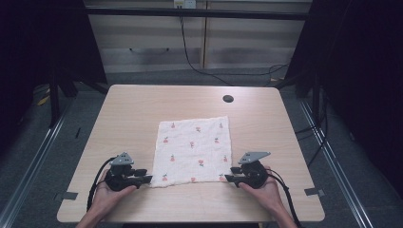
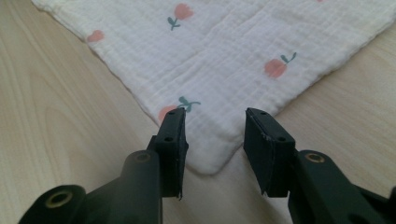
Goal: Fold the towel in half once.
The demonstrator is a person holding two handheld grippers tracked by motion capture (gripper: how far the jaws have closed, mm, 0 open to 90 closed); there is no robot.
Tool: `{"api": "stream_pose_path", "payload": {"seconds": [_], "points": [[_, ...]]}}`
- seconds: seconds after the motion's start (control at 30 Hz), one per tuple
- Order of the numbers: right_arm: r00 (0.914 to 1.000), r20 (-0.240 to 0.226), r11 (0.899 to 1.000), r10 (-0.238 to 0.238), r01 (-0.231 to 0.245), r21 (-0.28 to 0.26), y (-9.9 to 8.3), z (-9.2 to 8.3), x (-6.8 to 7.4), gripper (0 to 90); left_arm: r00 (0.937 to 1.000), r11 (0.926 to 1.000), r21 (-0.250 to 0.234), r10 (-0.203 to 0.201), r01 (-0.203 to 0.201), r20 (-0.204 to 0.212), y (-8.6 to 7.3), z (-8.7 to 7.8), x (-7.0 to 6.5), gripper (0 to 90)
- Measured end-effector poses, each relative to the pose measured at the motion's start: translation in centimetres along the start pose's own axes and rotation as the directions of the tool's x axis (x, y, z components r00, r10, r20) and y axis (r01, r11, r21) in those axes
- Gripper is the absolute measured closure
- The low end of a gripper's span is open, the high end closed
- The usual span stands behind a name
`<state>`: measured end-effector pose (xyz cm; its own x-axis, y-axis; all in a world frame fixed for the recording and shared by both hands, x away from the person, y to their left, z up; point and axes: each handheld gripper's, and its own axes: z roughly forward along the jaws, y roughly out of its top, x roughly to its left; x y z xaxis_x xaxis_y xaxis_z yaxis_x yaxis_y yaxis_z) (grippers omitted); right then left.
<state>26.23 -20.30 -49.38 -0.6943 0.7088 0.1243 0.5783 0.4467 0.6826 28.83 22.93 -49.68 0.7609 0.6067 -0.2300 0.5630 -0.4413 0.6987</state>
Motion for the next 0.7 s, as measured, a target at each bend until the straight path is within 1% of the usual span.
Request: {"api": "stream_pose_path", "payload": {"seconds": [0.07,0.1,0.13,0.17,0.2,0.23,0.27,0.33,0.37,0.4,0.5,0.53,0.57,0.6,0.67,0.7], "points": [[0.9999,-0.005,1.000,0.016,-0.016,-0.010,0.0,0.0,-0.3,57.3,0.9999,0.9999,0.000,0.012,-0.013,0.009,0.0,0.0,-0.2,59.1],[0.9997,-0.002,1.000,0.024,-0.024,-0.008,0.0,0.1,-0.4,57.5,0.9997,0.9998,-0.010,0.019,-0.018,0.017,0.0,0.0,-0.3,59.1],[0.9997,-0.002,1.000,0.024,-0.024,-0.008,0.0,0.1,-0.4,57.5,0.9997,0.9998,-0.010,0.019,-0.018,0.017,0.0,0.0,-0.3,59.0],[0.9997,0.011,1.000,0.021,-0.021,0.008,-0.1,0.1,-0.5,57.9,0.9994,0.9995,-0.020,0.026,-0.026,0.023,0.0,-0.1,-0.6,59.0],[0.9998,0.010,1.000,0.016,-0.016,0.006,-0.2,0.2,-0.6,59.4,0.9989,0.9991,-0.021,0.037,-0.037,0.027,0.1,-0.2,-1.0,59.0],[0.9999,0.014,1.000,0.005,-0.005,0.005,-0.2,0.2,-0.5,60.2,0.9988,0.9992,-0.014,0.039,-0.038,0.031,0.1,-0.1,-1.0,59.0],[0.9998,0.021,1.000,0.004,-0.004,0.014,-0.2,0.2,-0.4,60.8,0.9987,0.9991,-0.006,0.043,-0.043,0.028,0.0,0.1,-1.1,59.1],[0.9995,0.027,1.000,-0.017,0.017,0.015,-0.2,0.2,-0.2,66.3,0.9979,0.9986,-0.013,0.052,-0.051,0.039,0.1,0.2,-1.3,59.3],[0.9995,0.027,1.000,-0.017,0.017,0.015,-0.2,0.2,-0.2,66.3,0.9979,0.9986,-0.013,0.052,-0.051,0.039,0.1,0.2,-1.3,59.4],[0.9991,0.025,0.999,-0.034,0.034,0.012,-0.2,0.2,-0.1,73.0,0.9980,0.9984,-0.002,0.056,-0.056,0.031,0.2,0.3,-1.5,59.4],[0.9990,0.015,0.999,-0.041,0.041,0.009,-0.3,0.3,0.2,84.3,0.9972,0.9975,0.015,0.069,-0.069,0.030,0.1,0.7,-1.7,59.7],[0.9990,0.015,0.999,-0.041,0.041,0.009,-0.3,0.3,0.2,84.3,0.9972,0.9975,0.015,0.069,-0.069,0.030,0.1,0.7,-1.7,60.6],[0.9988,0.015,0.999,-0.046,0.046,0.008,-0.3,0.3,0.3,85.3,0.9963,0.9968,0.012,0.079,-0.079,0.033,0.1,0.8,-1.8,60.6],[0.9987,0.018,0.999,-0.049,0.048,0.010,-0.3,0.3,0.5,86.9,0.9906,0.9913,0.018,0.129,-0.130,0.045,0.0,0.9,-2.0,68.3],[0.9987,0.024,0.999,-0.046,0.046,0.011,-0.4,0.2,0.7,87.1,0.9914,0.9919,0.025,0.123,-0.124,0.043,0.0,1.0,-2.0,69.4],[0.9989,0.015,0.999,-0.045,0.045,0.008,-0.5,0.1,0.7,87.2,0.9913,0.9917,0.028,0.124,-0.125,0.043,0.0,1.0,-2.0,70.6]]}}
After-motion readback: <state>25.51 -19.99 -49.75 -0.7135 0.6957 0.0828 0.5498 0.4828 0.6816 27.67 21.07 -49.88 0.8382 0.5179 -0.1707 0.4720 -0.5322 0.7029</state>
